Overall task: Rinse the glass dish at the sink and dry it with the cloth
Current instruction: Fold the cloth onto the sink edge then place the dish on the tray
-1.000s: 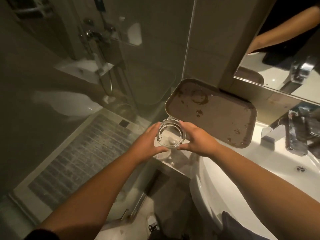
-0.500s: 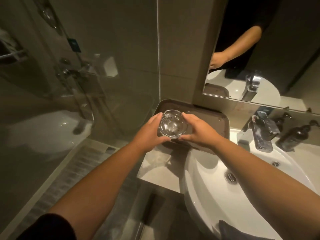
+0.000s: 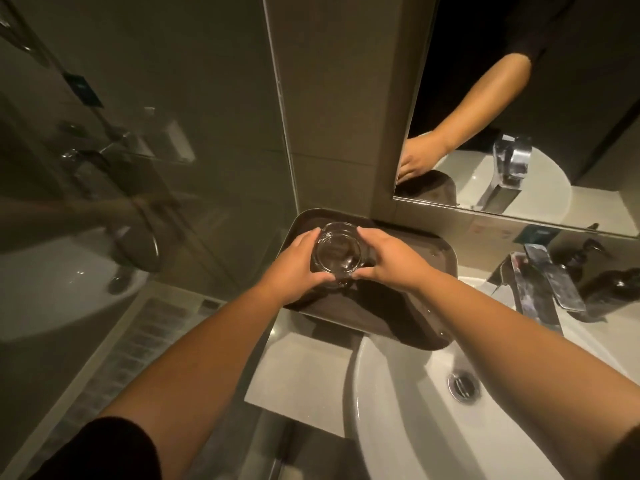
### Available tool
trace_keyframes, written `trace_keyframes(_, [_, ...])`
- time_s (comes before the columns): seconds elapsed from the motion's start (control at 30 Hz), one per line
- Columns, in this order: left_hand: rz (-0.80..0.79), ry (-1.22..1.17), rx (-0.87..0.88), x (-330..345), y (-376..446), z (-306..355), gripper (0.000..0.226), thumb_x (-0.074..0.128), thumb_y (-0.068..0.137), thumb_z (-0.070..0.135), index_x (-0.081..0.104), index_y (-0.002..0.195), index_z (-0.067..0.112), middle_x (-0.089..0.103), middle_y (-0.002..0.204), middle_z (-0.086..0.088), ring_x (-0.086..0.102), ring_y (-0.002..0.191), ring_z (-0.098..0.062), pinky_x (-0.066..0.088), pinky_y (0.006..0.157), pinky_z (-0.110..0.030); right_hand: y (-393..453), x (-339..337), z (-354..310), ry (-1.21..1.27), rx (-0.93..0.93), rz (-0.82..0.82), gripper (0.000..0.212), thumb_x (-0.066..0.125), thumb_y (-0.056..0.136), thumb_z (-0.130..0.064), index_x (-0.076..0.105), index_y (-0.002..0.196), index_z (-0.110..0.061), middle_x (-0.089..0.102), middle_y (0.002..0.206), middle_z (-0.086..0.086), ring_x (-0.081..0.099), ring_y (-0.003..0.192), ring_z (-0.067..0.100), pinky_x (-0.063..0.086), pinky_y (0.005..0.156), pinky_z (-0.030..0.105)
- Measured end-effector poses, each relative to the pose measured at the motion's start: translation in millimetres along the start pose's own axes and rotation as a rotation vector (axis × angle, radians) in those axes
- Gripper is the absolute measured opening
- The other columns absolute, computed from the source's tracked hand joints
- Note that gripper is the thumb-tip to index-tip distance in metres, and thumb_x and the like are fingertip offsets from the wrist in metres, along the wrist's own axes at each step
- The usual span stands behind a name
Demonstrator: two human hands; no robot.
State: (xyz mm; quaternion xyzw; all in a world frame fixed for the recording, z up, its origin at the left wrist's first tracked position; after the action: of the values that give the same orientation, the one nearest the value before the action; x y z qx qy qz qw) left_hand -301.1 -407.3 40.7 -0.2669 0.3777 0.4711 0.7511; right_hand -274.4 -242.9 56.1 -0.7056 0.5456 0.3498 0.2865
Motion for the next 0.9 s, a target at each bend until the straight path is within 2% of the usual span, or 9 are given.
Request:
trace_keyframes(0.13, [-0.026,0.029,-0.011,7,28,-9,0.099,0.08,0.074,0.041,0.024,0.152,0.016,0.03,0.156,-0.002,0.034,0.141,-0.018,0.032,0.113,-0.031,25,3,20,0.021,-0.007,-0.019,0.084,0.085,0.071,-0.026,0.044,0.144,-0.022,0.052,0.141,0.004,0.046,0.13,0.018,0.036,0.107,0.027])
trace_keyframes(0.27, [-0.066,0.041,-0.011,14,50,-16,0.1,0.08,0.074,0.042,0.024,0.152,0.015,0.031,0.156,-0.003,0.035,0.14,-0.018,0.032,0.114,-0.031,42,6,36,0.008,0.021,-0.02,0.08,0.085,0.073,-0.023,0.046,0.142,-0.017,0.052,0.141,0.006,0.047,0.13,0.02,0.032,0.102,0.02])
trace_keyframes(0.43, [-0.089,0.077,0.005,19,67,-25,0.099,0.08,0.075,0.039,0.023,0.152,0.013,0.029,0.157,-0.005,0.032,0.142,-0.018,0.025,0.112,-0.025,55,17,49,0.005,0.054,-0.02,0.077,0.085,0.071,-0.03,0.05,0.138,-0.018,0.054,0.138,0.007,0.051,0.125,0.021,0.04,0.104,0.03])
trace_keyframes(0.57, [-0.092,0.112,-0.001,21,72,-31,0.099,0.078,0.076,0.042,0.023,0.152,0.012,0.029,0.157,-0.006,0.032,0.142,-0.019,0.026,0.113,-0.027,62,21,51,0.002,0.065,-0.028,0.081,0.085,0.069,-0.036,0.049,0.139,-0.02,0.054,0.139,0.005,0.049,0.127,0.021,0.041,0.107,0.039])
trace_keyframes(0.73, [-0.098,0.135,-0.011,23,72,-33,0.098,0.077,0.077,0.042,0.022,0.152,0.011,0.028,0.158,-0.006,0.032,0.142,-0.019,0.027,0.113,-0.029,65,23,53,-0.044,0.074,-0.058,0.084,0.084,0.073,-0.033,0.044,0.143,-0.009,0.048,0.146,0.011,0.044,0.134,0.025,0.034,0.11,0.031])
trace_keyframes(0.9, [-0.103,0.156,-0.007,24,73,-34,0.097,0.077,0.078,0.041,0.023,0.152,0.011,0.027,0.158,-0.005,0.031,0.142,-0.019,0.026,0.112,-0.027,66,30,59,-0.042,0.087,-0.07,0.087,0.083,0.075,-0.034,0.04,0.147,-0.009,0.043,0.15,0.012,0.039,0.138,0.024,0.031,0.112,0.031])
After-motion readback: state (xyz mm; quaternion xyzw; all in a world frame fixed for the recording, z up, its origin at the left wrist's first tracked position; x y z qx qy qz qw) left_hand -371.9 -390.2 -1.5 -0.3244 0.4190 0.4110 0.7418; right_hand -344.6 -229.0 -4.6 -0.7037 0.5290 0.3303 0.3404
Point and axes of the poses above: each hand's wrist, its own y-axis towards the middle knuckle, its own x-axis out of the palm, z = x × y, the point moved 7 cm from there along y, towards the middle knuckle
